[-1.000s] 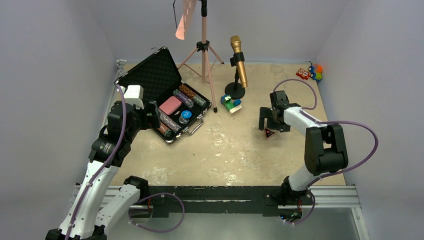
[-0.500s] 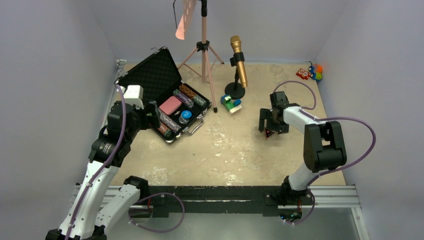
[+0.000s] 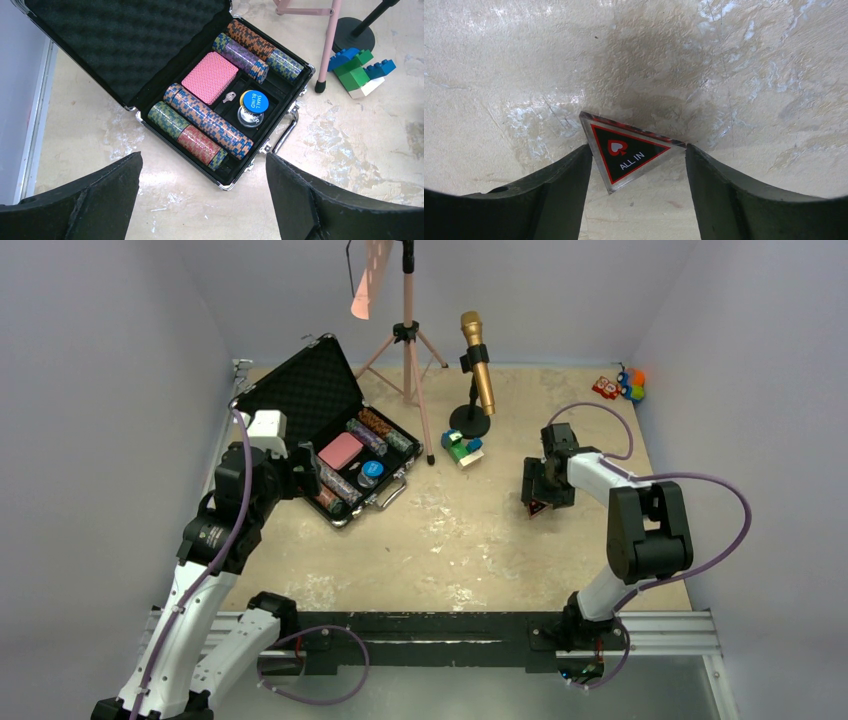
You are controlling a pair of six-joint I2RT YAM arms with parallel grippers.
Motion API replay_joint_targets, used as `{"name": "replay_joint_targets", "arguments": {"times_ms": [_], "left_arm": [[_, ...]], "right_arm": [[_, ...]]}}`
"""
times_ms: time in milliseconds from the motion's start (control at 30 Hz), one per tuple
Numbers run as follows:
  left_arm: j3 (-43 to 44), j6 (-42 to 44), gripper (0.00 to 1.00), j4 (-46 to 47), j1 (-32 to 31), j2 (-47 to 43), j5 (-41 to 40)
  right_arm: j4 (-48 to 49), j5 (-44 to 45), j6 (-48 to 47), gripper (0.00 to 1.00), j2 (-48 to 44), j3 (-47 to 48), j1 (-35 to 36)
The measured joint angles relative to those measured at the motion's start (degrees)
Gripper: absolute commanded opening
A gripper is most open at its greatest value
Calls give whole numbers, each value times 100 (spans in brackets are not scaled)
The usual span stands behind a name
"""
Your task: Pack up texas hold em set
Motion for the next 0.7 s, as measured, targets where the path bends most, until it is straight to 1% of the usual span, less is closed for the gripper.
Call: {"name": "replay_joint_targets", "arguments": {"times_ms": [233,333,467,567,700], "left_arm": [[0,0,96,0,0,0,-2],[0,0,96,0,0,0,-2],[0,0,96,0,0,0,-2],[0,0,96,0,0,0,-2],[0,0,96,0,0,0,-2]], "right_arm": [[-2,-17,20,52,-2,-4,-4],[-7,-15,22,47,-13,-7,-2],[-44,-37,22,44,-107,-44,13],[-142,-74,22,42,-350,-61,63],[-216,-59,26,40,-610,-55,262]]}}
